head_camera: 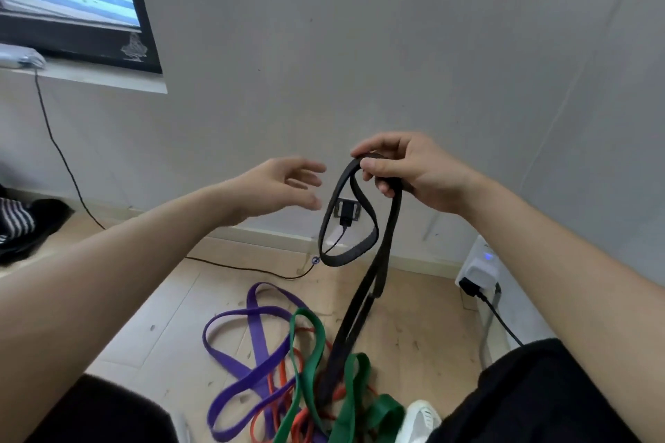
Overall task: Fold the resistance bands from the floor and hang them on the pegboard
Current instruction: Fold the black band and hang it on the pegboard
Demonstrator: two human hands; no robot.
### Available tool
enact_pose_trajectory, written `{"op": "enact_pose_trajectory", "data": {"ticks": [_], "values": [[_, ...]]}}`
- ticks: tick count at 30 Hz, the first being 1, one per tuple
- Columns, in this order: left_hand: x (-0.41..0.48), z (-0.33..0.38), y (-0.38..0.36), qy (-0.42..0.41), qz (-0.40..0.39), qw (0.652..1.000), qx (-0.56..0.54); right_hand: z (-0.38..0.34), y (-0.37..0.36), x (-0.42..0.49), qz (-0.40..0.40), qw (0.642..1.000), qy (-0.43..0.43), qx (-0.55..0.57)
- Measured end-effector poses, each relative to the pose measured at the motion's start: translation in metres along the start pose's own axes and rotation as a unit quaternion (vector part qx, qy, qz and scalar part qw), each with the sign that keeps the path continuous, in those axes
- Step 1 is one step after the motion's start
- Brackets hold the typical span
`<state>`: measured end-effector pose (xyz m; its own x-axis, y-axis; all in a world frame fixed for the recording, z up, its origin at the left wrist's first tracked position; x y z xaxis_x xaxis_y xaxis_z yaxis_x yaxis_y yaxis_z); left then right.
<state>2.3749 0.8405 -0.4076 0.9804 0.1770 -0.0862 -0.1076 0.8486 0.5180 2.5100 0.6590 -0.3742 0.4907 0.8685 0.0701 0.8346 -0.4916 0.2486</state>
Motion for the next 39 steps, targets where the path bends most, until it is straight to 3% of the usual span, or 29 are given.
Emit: {"op": "enact_pose_trajectory", "data": {"ticks": [3, 6, 10, 14, 19, 25, 28, 34, 39], "values": [[0.001, 0.013, -0.011, -0.051, -0.038, 0.997, -0.051, -0.001, -0.015, -0.001, -0.048, 0.999, 0.004, -0.019], [-0.003, 0.020, -0.019, -0.079, -0.055, 0.995, -0.035, 0.000, -0.022, 0.001, -0.081, 0.996, -0.003, -0.024], [-0.006, 0.023, -0.012, -0.078, -0.008, 0.997, -0.026, 0.006, -0.021, 0.003, -0.101, 0.994, -0.021, -0.045], [-0.007, 0.028, -0.008, -0.088, 0.029, 0.990, -0.106, 0.032, -0.024, 0.010, -0.121, 0.986, -0.049, -0.103], [-0.007, 0.031, 0.019, -0.114, 0.135, 0.958, -0.225, 0.079, -0.029, 0.011, -0.163, 0.958, -0.116, -0.208], [-0.006, 0.014, 0.041, -0.096, 0.219, 0.925, -0.294, 0.077, -0.014, 0.018, -0.102, 0.979, -0.116, -0.134], [-0.006, 0.002, 0.049, -0.076, 0.224, 0.933, -0.270, 0.066, -0.002, 0.015, -0.074, 0.987, -0.103, -0.095], [-0.005, -0.020, 0.051, -0.022, 0.190, 0.967, -0.166, 0.026, 0.011, 0.011, 0.006, 1.000, -0.016, -0.003], [-0.006, -0.014, 0.032, -0.009, 0.093, 0.992, -0.086, -0.016, 0.001, 0.008, 0.047, 0.994, 0.070, 0.063]]}}
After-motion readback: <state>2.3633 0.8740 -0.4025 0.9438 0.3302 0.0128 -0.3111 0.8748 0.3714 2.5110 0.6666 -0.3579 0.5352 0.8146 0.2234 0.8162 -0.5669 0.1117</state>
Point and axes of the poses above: each hand's wrist, its own x-axis towards the middle knuckle, its own y-axis out of the back of the hand, z = x × y, the point moved 3 cm from there along x, towards the middle knuckle, and after that the axes turned 1 degree about -x, right-handed, at the moved point
